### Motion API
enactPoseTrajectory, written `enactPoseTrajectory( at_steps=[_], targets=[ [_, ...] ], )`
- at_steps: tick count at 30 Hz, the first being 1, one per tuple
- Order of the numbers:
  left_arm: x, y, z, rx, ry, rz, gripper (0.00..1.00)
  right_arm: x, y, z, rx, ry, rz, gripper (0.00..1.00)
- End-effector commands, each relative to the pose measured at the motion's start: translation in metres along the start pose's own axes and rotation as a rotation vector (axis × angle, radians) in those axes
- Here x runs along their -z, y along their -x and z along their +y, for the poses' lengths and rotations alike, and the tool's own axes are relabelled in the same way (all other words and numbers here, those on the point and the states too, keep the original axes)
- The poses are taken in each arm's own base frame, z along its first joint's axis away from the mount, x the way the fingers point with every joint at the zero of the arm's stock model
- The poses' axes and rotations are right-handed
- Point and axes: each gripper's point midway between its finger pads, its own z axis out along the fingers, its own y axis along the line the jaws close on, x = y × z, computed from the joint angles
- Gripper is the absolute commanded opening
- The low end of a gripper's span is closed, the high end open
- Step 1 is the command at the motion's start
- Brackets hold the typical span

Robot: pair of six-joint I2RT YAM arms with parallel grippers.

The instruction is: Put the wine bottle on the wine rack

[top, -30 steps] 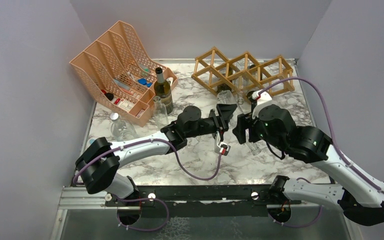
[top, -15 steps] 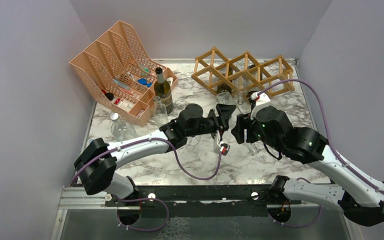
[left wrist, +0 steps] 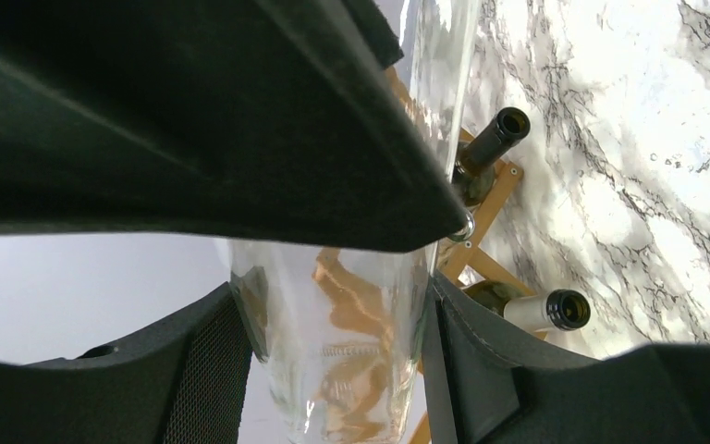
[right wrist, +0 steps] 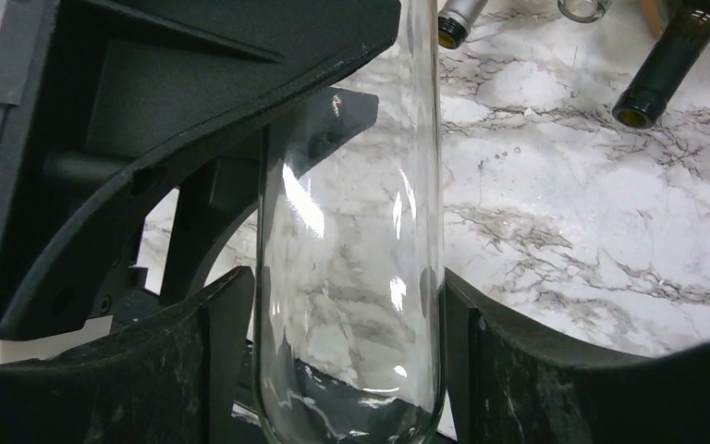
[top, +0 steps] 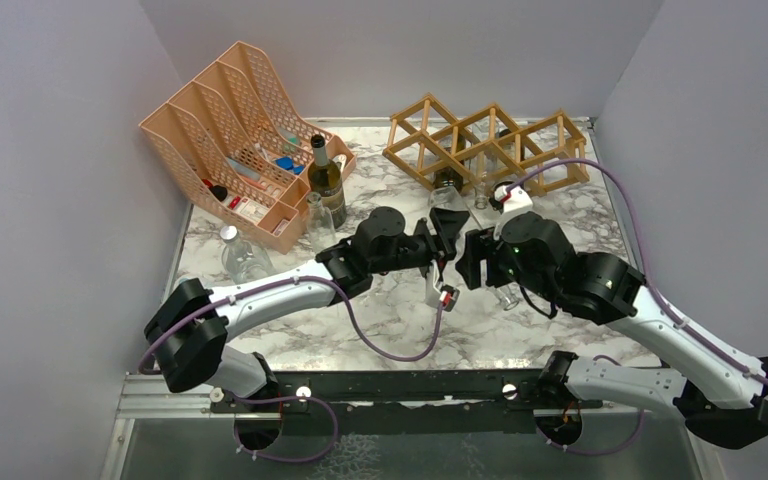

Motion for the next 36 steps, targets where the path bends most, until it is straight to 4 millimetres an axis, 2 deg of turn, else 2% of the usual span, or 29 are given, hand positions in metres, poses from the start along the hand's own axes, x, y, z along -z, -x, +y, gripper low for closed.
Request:
enactPoseTrajectory(
  at_steps=[1, 3, 6, 8, 10, 12, 13, 20, 25, 30, 36],
  targets=[
    [0.018, 0.007, 0.065, -0.043, 0.166, -0.012, 0.0, -0.003, 0.001, 0.001, -0.027, -0.01, -0.013, 0.69],
    [0.018, 0.007, 0.064, -0.039, 0.164, -0.011, 0.0, -0.003, 0.002, 0.002, -0.029, -0.002, -0.02, 0.59],
    [0.02, 0.006, 0.064, -0.029, 0.166, -0.007, 0.0, -0.001, 0.007, 0.0, -0.042, -0.015, -0.038, 0.36],
    [0.021, 0.004, 0.065, -0.013, 0.17, -0.003, 0.01, 0.001, 0.012, -0.004, -0.052, -0.039, -0.057, 0.26],
    [0.022, 0.004, 0.065, 0.01, 0.174, -0.001, 0.33, 0.003, 0.02, -0.01, -0.062, -0.073, -0.085, 0.21],
    [0.023, 0.003, 0.067, 0.051, 0.196, 0.004, 0.81, 0.006, 0.031, -0.019, -0.072, -0.132, -0.126, 0.19],
    [0.023, 0.002, 0.069, 0.078, 0.208, 0.009, 0.97, 0.008, 0.038, -0.022, -0.07, -0.156, -0.144, 0.19],
    [0.03, -0.015, 0.071, 0.246, 0.257, 0.089, 0.99, 0.004, 0.086, -0.033, 0.008, -0.264, -0.229, 0.19],
    [0.045, -0.03, 0.081, 0.31, 0.307, 0.134, 0.99, -0.018, 0.104, -0.068, -0.053, -0.27, -0.212, 0.19],
    [0.064, -0.045, 0.105, 0.442, 0.392, 0.121, 0.99, -0.032, 0.094, -0.103, -0.127, -0.323, -0.179, 0.18],
    [0.085, -0.066, 0.154, 0.8, 0.576, 0.068, 0.99, -0.032, 0.058, -0.131, -0.22, -0.408, -0.125, 0.17]
  ],
)
